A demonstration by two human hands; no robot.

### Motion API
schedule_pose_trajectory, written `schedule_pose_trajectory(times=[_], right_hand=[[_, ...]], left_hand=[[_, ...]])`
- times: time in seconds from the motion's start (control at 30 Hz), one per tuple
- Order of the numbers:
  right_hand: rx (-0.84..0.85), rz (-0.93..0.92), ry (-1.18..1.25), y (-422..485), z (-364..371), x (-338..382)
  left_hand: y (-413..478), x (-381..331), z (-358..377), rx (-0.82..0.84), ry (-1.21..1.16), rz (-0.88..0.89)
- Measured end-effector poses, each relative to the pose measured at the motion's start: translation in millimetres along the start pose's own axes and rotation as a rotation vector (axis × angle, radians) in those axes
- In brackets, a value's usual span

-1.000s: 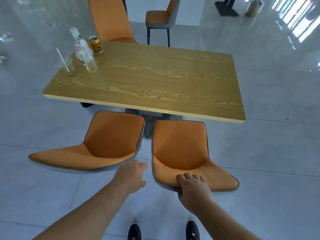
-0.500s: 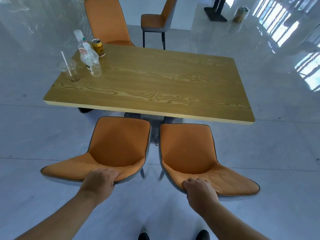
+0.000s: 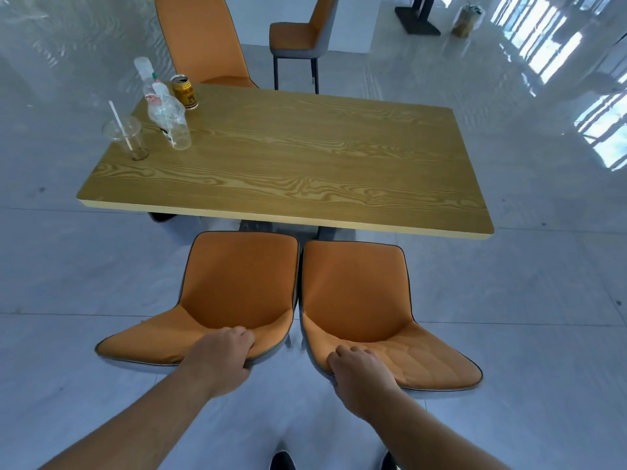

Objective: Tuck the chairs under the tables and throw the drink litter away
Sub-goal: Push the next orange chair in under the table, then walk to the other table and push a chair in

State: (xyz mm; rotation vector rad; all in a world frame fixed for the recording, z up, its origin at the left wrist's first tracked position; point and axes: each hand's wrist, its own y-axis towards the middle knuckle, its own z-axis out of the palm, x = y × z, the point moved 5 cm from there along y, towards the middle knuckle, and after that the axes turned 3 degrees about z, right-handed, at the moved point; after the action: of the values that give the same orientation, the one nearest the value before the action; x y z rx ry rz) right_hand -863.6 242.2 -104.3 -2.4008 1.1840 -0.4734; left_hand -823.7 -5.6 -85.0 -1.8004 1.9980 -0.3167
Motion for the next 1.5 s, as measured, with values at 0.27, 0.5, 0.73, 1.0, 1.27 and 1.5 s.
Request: schedule_pose_trajectory(times=[0.27, 0.5, 0.73, 1.0, 1.27, 1.5], right_hand=[[-0.542, 0.287, 0.411, -62, -178, -133], [-0.962, 0.281, 0.179, -218, -383, -324], [-1.156, 0.350, 0.032, -378, -463, -502], [-1.222, 0.473, 0.053, -444, -476, -696], [-1.115, 0.552, 0.036, -369, -500, -880], [-1.023, 0.629, -0.035, -316, -596, -1032]], left_hand=[[72, -119, -193, -0.331, -0.237, -0.050], [113, -350, -425, -0.753, -0.017, 0.221], [148, -580, -548, -0.899, -0.096, 0.332], [244, -766, -574, -0.906, -0.057, 0.436], [442, -852, -605, -0.873, -0.052, 0.480], [600, -917, -711, -0.881, -0.037, 0.542]])
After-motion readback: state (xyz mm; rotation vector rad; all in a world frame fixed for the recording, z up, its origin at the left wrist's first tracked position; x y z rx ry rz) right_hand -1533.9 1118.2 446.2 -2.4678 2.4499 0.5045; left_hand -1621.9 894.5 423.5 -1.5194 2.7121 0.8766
